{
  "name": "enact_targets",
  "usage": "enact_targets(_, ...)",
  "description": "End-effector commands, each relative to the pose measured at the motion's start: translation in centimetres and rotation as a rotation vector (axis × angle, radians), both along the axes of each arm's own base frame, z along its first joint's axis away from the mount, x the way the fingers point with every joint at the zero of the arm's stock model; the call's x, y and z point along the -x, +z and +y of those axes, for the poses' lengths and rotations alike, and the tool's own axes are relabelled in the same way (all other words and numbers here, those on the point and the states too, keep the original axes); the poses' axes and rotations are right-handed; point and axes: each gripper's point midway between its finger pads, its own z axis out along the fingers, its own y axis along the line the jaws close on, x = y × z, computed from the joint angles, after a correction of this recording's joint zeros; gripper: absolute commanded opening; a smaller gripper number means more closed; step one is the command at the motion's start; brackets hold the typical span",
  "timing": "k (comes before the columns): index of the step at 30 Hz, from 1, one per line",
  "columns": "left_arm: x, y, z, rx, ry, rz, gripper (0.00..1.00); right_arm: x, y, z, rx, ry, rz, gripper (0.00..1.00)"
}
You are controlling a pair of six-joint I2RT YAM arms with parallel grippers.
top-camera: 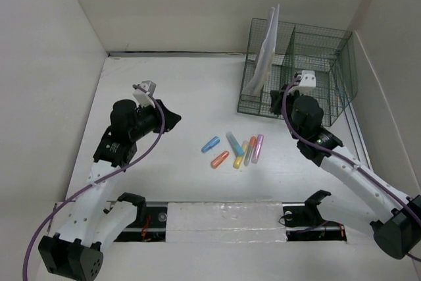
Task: Organize the desk
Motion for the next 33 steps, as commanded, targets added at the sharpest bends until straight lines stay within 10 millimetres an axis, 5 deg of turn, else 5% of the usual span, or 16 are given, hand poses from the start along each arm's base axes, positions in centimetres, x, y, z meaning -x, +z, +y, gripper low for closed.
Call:
enact_targets(1, 0.2, -0.3, -0.7, -0.015, -0.064, -0.016, 0.16, 3.9, -7.8, 2.6, 0.063, 0.196, 0.254, 0.0)
enact_targets(6, -0.8, -0.8, -0.4, -0.043, -0.037, 0.011, 0.18, 8.2, -12.9, 5.9, 0.172, 0.405, 0.424, 0.09)
enact_targets(10, -1.5, -1.9, 0.5, -0.086, 0.018, 0.04, 0.21, 10.2, -14.8, 8.9, 0.308, 0.513, 0.485, 0.52)
enact_targets(11, -1.5, -2.2, 0.8, -0.101, 0.03, 0.044, 0.22, 10.1, -14.7, 9.6, 0.32, 0.528, 0.487, 0.56)
enact_targets(17, -2.0, -3.6, 2.2, -0.166, 0.102, 0.079, 0.28, 12.2, -16.7, 15.7, 0.331, 0.706, 0.524, 0.59)
enact_targets(21, -1.7, -5.6, -0.2, -0.263, 0.03, 0.132, 0.35, 11.2, -17.2, 15.1, 0.38, 0.594, 0.514, 0.47)
enact_targets(22, -1.5, -5.8, -0.9, -0.287, 0.014, 0.14, 0.37, 10.9, -15.4, 14.5, 0.356, 0.566, 0.465, 0.19)
enact_targets(24, -1.0, -6.0, -2.7, -0.337, -0.031, 0.142, 0.41, 10.6, -12.6, 13.8, 0.307, 0.528, 0.399, 0.01)
enact_targets(29, -1.2, -4.5, -4.4, -0.281, -0.097, 0.113, 0.58, 11.4, -1.6, 8.0, 0.074, 0.382, 0.124, 0.03)
enact_targets(33, -1.1, -7.0, -5.7, -0.32, -0.113, 0.173, 0.6, 13.0, 3.1, 3.8, -0.09, 0.322, -0.044, 0.11)
